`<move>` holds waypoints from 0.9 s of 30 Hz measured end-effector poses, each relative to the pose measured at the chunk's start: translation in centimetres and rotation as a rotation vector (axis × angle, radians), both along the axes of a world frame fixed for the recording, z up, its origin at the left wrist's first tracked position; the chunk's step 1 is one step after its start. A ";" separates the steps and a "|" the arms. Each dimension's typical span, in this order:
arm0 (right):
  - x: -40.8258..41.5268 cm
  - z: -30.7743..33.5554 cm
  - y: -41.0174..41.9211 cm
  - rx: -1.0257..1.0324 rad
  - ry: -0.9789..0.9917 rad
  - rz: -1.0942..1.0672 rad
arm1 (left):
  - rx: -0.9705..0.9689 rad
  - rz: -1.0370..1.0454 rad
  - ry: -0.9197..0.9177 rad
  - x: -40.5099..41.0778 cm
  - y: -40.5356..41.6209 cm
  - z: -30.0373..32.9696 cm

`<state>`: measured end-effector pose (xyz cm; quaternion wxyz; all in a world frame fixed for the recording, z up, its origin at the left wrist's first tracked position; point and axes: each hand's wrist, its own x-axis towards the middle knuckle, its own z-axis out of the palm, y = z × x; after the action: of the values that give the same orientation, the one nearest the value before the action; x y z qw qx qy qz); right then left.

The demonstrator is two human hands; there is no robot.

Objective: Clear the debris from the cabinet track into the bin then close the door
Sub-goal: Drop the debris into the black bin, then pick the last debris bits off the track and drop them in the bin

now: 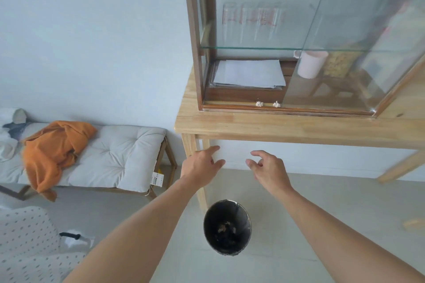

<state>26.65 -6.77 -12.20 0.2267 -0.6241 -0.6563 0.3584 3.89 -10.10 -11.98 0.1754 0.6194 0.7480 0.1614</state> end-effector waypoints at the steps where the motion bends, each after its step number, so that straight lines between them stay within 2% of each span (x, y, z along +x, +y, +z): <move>1: -0.1 1.1 0.1 0.011 0.013 -0.006 | 0.017 -0.004 0.001 -0.1 0.2 1.0; 11: 0.0 7.8 3.8 0.161 0.061 -0.062 | 0.160 -0.013 -0.019 -0.5 3.8 8.0; 27: 2.4 7.8 13.5 0.190 0.026 -0.095 | 0.250 -0.096 -0.023 5.8 14.1 8.2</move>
<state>29.09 6.72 -4.38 0.3101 -0.6255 -0.6539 0.2916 9.66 3.96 -3.81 0.1129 0.6697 0.6895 0.2518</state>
